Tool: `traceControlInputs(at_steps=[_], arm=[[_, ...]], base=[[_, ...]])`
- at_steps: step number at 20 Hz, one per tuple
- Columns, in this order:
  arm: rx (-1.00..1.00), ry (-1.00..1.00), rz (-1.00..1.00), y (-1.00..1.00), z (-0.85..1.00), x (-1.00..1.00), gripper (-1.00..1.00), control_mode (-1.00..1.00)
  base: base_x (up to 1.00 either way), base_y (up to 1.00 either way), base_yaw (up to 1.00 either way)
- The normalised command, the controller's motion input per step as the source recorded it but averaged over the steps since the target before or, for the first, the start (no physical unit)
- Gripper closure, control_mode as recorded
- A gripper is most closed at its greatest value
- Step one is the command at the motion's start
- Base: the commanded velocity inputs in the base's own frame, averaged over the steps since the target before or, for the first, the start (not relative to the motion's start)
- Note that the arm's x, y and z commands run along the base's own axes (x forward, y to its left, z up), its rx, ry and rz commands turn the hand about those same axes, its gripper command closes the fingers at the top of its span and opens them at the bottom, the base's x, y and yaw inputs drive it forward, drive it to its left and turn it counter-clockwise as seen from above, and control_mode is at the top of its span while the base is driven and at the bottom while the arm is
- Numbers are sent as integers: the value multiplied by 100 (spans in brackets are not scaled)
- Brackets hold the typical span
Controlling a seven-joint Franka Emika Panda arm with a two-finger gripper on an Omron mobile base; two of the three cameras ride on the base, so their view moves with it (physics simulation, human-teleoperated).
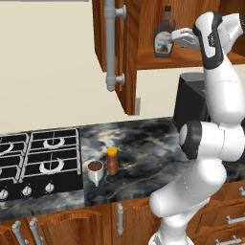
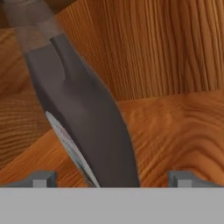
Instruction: Pick the syrup bottle and honey bottle from the cabinet and place them next to the mug.
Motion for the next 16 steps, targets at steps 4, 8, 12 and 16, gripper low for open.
traceControlInputs(at_steps=[4,8,12,16], arm=[[0,0,0,0,0,24,-100,-100],[0,0,0,1,0,13,-100,-100],[0,0,0,8,0,7,-100,-100],[0,0,0,11,0,13,-100,-100]], base=[[0,0,0],[0,0,0],[0,0,0],[0,0,0]])
